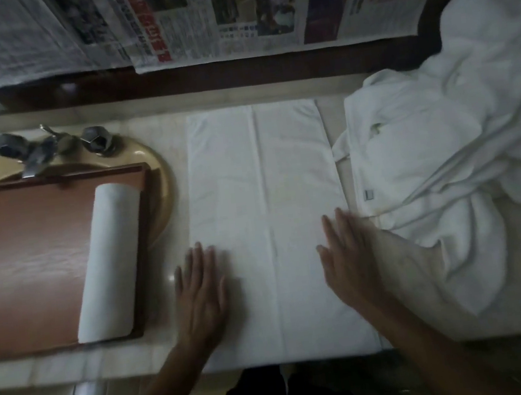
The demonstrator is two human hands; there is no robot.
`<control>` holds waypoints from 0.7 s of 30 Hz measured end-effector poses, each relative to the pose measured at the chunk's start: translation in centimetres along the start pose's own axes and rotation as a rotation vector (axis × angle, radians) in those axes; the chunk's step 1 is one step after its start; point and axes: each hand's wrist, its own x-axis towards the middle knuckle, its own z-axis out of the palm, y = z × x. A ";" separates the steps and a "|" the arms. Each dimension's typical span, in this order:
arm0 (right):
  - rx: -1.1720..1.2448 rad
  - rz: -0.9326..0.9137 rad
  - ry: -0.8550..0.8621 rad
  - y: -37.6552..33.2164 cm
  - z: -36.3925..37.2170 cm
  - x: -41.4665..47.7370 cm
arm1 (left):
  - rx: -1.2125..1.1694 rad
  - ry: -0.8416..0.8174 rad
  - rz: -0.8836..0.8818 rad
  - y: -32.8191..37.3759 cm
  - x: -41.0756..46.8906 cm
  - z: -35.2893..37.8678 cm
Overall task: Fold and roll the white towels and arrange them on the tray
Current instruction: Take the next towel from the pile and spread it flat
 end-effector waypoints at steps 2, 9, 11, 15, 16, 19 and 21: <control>0.041 -0.102 -0.092 -3.7 0.7 -2.7 | -0.051 -0.046 0.062 3.4 -1.8 0.7; -0.053 -0.109 -0.224 -4.4 0.3 -4.7 | 0.056 -0.162 0.018 3.0 -5.0 1.4; -0.048 -0.108 -0.235 -4.9 0.1 -5.8 | 0.061 -0.158 0.013 3.3 -6.2 1.2; -0.082 -0.098 -0.236 -5.0 -0.4 -8.6 | 0.056 -0.163 0.029 3.8 -8.6 0.9; -0.085 -0.091 -0.234 -5.1 -0.4 -8.9 | 0.062 -0.166 0.026 3.7 -8.8 0.9; -0.075 -0.086 -0.232 -5.4 -0.2 -9.4 | 0.064 -0.178 0.026 3.6 -8.9 0.9; -0.079 -0.084 -0.237 -5.5 -0.1 -9.4 | 0.048 -0.193 0.041 3.6 -8.9 0.8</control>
